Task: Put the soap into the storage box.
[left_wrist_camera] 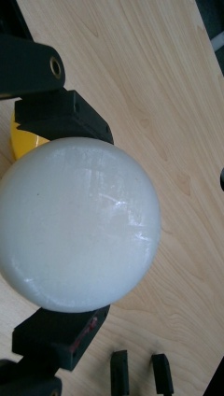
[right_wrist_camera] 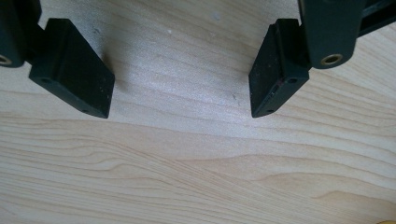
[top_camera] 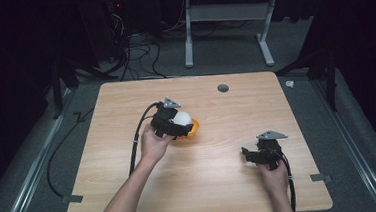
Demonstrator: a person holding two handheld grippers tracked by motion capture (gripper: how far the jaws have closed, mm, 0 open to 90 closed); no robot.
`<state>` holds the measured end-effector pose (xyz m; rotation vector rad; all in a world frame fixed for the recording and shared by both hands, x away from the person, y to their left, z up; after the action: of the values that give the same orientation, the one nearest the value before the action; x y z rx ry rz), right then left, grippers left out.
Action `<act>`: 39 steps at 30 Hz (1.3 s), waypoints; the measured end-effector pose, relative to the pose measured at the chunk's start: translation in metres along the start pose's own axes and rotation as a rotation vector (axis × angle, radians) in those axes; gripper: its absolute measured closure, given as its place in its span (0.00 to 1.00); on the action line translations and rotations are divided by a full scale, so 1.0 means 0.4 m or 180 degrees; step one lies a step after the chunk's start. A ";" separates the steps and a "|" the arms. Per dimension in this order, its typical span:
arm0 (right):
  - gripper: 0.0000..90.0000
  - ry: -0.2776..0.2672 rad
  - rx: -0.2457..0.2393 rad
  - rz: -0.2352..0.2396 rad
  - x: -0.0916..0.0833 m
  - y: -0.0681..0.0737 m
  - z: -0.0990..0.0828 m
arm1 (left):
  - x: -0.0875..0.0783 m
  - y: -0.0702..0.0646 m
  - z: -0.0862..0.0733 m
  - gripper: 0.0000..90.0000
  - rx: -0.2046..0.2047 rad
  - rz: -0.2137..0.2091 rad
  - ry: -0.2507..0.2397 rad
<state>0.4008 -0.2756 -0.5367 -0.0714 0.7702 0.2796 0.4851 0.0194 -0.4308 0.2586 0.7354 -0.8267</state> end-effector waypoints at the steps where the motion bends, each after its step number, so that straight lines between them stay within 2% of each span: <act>1: 0.26 -0.0001 -0.0002 0.0002 0.000 0.000 0.000 | 0.005 0.004 -0.001 0.26 -0.0028 0.0011 0.0001; 15: 0.26 0.0001 -0.0004 -0.0005 0.000 0.000 0.000 | 0.064 0.063 -0.022 0.26 -0.0213 0.0253 0.0156; 23: 0.26 0.0004 -0.0018 -0.0012 0.000 0.000 0.000 | 0.093 0.068 -0.029 0.26 -0.0270 0.0288 0.0180; 32: 0.26 0.0004 -0.0016 -0.0013 0.001 0.000 0.000 | 0.118 0.058 -0.036 0.26 -0.0210 0.0339 0.0260; 39: 0.26 0.0005 -0.0009 -0.0013 0.000 0.000 0.000 | 0.131 0.052 -0.041 0.25 -0.0220 0.0342 0.0321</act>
<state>0.4009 -0.2756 -0.5368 -0.0759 0.7710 0.2767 0.5163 0.0110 -0.4801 0.2769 0.8359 -0.6887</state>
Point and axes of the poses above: each handheld gripper's, and its own axes: x roughly forward along the jaws, z roughly out of its top, y roughly to its left, the point moved 5 cm from there along x, roughly forward along the jaws, and after that the axes turned 2 degrees about x, right-handed, at the moved point
